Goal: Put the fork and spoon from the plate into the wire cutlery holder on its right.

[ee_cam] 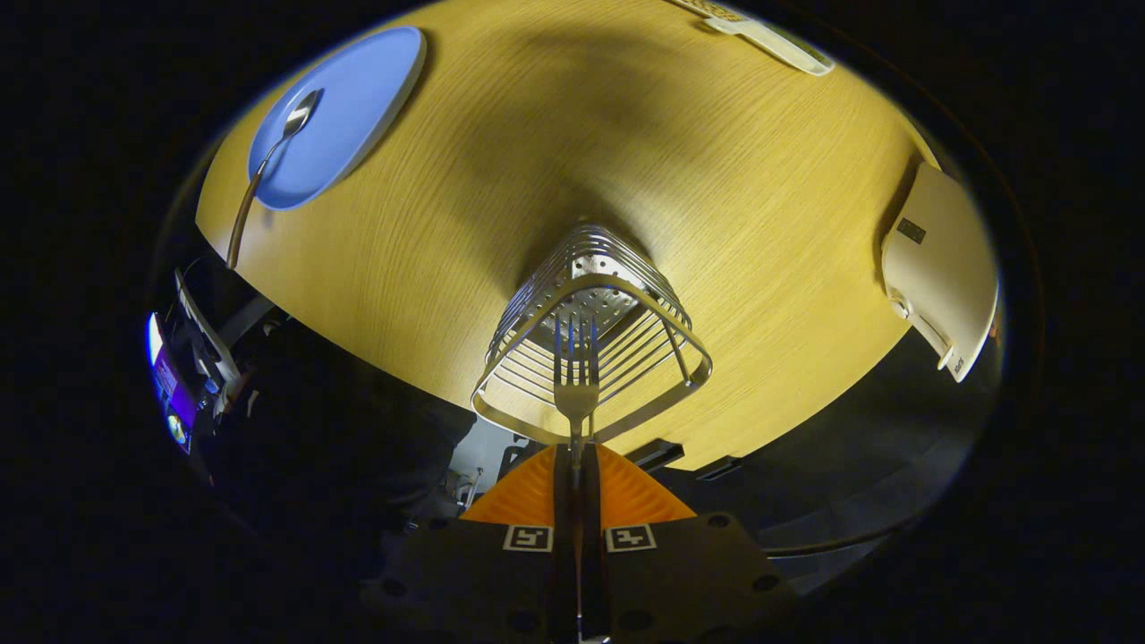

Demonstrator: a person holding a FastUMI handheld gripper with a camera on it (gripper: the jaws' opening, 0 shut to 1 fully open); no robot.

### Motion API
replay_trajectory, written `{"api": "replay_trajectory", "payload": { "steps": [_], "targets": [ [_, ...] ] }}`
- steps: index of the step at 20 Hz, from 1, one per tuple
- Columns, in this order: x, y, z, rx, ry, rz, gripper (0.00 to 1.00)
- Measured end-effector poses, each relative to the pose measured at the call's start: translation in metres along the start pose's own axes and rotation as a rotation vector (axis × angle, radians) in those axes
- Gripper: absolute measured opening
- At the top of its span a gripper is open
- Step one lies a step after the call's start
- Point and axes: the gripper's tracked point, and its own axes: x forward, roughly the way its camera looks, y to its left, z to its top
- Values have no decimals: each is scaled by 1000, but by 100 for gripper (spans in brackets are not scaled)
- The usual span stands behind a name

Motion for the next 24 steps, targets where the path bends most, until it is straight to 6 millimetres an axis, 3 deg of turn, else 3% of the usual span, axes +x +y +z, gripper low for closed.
{"api": "replay_trajectory", "payload": {
  "steps": [8,12,15,17,18,21,24],
  "targets": [
    [0,3,19,0,-14,55,14],
    [-10,-4,30,34,-156,45,16],
    [-27,-7,25,62,-291,45,17],
    [-38,0,25,91,-395,56,35],
    [-47,2,23,108,-441,49,39],
    [-75,23,30,143,-583,72,43],
    [-102,80,48,169,-684,194,44]
  ]
}}
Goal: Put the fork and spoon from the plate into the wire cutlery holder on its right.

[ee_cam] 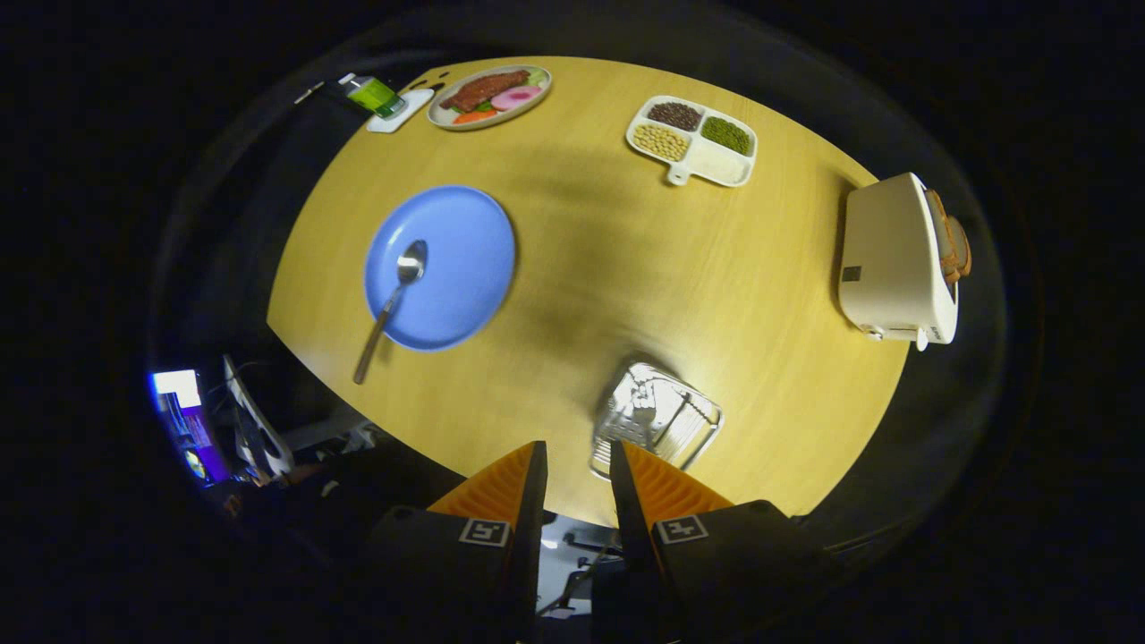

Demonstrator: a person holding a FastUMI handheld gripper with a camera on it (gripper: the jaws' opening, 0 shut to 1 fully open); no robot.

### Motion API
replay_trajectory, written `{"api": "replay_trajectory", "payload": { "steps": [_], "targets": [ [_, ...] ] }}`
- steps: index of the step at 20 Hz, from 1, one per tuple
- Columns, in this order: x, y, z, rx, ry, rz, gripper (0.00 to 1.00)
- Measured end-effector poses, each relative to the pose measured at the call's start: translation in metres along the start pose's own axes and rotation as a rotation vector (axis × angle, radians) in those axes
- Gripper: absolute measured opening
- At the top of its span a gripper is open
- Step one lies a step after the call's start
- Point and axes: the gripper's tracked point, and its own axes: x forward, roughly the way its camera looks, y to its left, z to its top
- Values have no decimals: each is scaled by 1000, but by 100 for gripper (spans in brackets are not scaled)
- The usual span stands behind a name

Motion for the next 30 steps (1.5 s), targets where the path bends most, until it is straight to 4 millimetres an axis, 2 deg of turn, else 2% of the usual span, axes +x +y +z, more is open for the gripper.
{"api": "replay_trajectory", "payload": {
  "steps": [3,6,8,11,15,19,24,26,28,30],
  "targets": [
    [12,55,17,-16,-40,57,44],
    [37,110,39,-6,-75,114,44],
    [57,139,54,11,-89,133,44],
    [89,169,72,31,-96,135,44],
    [126,185,81,68,-88,93,44],
    [153,187,84,127,-76,58,45],
    [177,185,83,174,-61,32,44],
    [177,180,85,176,-66,14,45],
    [185,172,86,193,-83,-7,10],
    [178,173,89,208,-97,19,6]
  ]
}}
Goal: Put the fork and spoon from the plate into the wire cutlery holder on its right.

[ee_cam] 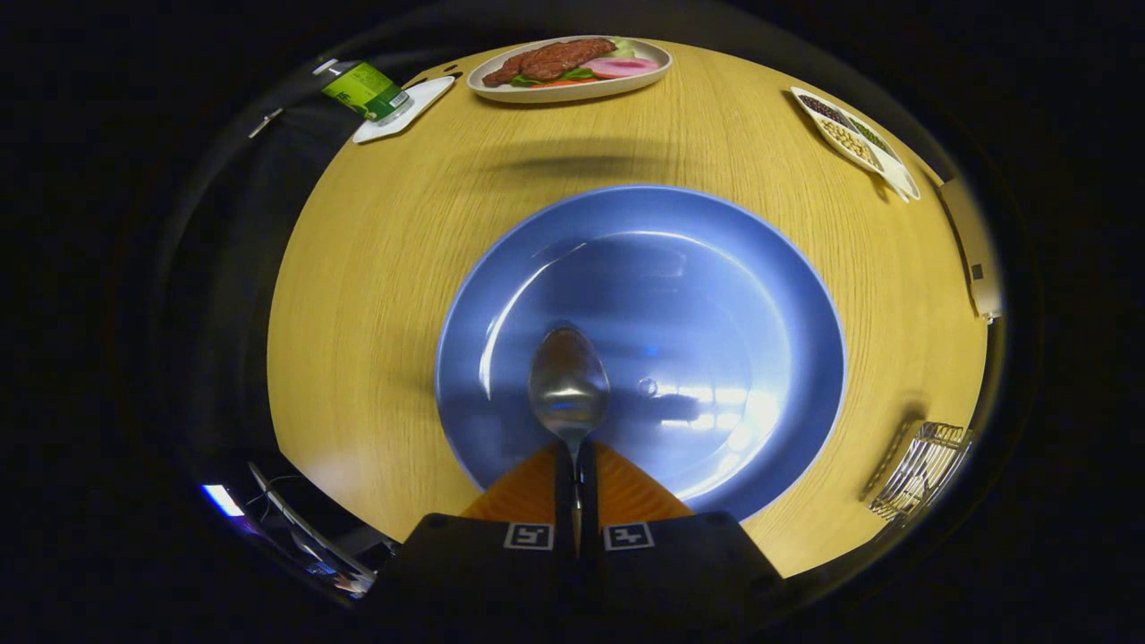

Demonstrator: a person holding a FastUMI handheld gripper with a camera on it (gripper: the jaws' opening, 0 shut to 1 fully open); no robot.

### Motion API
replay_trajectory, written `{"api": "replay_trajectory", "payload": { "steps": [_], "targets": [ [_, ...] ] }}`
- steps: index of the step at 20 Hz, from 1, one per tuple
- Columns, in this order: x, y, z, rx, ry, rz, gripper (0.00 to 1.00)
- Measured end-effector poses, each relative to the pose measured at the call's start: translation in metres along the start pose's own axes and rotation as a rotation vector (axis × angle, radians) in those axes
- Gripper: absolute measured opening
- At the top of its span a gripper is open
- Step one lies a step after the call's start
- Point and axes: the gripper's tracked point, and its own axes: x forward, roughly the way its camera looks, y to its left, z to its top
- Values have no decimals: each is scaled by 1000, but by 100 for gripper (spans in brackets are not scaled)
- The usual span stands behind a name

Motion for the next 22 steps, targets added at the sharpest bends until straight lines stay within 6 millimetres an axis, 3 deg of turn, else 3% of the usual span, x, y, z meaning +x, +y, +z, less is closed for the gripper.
{"api": "replay_trajectory", "payload": {
  "steps": [6,12,15,18,22],
  "targets": [
    [-33,-4,10,41,-53,82,6],
    [-101,-24,14,20,-91,172,5],
    [-141,-57,13,-16,-94,176,6],
    [-178,-94,-2,-50,-72,146,5],
    [-206,-151,-29,-70,7,75,6]
  ]
}}
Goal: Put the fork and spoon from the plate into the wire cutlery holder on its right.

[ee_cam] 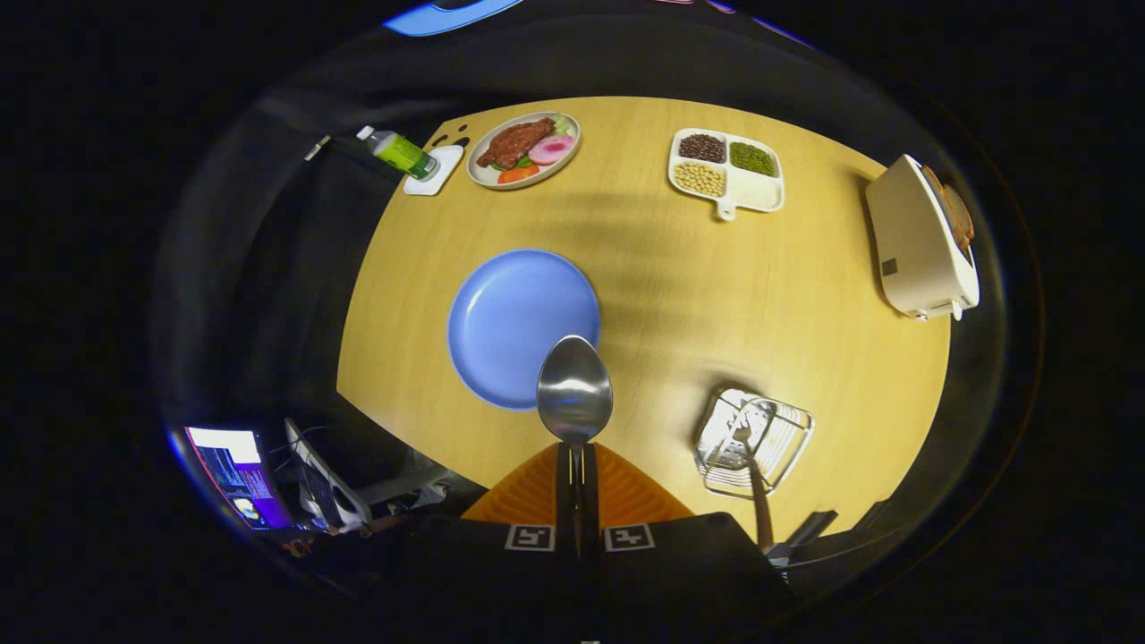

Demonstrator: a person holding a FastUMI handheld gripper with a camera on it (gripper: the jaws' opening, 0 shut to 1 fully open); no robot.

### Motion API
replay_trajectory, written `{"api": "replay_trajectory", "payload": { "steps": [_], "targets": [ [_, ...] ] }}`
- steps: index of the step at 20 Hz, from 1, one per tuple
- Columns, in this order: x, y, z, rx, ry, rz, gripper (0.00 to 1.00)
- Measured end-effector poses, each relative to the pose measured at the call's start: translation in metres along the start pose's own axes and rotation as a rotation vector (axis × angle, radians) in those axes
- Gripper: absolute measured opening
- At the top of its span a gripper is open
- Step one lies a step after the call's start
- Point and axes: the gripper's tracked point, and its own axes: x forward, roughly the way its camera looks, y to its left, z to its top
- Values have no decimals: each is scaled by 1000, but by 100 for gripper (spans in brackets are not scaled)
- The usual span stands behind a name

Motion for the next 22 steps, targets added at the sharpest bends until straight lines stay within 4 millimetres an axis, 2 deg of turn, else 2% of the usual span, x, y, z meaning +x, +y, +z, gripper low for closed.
{"api": "replay_trajectory", "payload": {
  "steps": [5,8,10,14,19,22],
  "targets": [
    [-26,-57,-37,7,157,-55,5],
    [-28,-86,-58,-21,297,-93,5],
    [-22,-99,-65,-12,391,-96,5],
    [-3,-128,-59,-8,524,-140,5],
    [20,-136,-46,-9,626,-144,6],
    [34,-140,-46,-27,688,-154,6]
  ]
}}
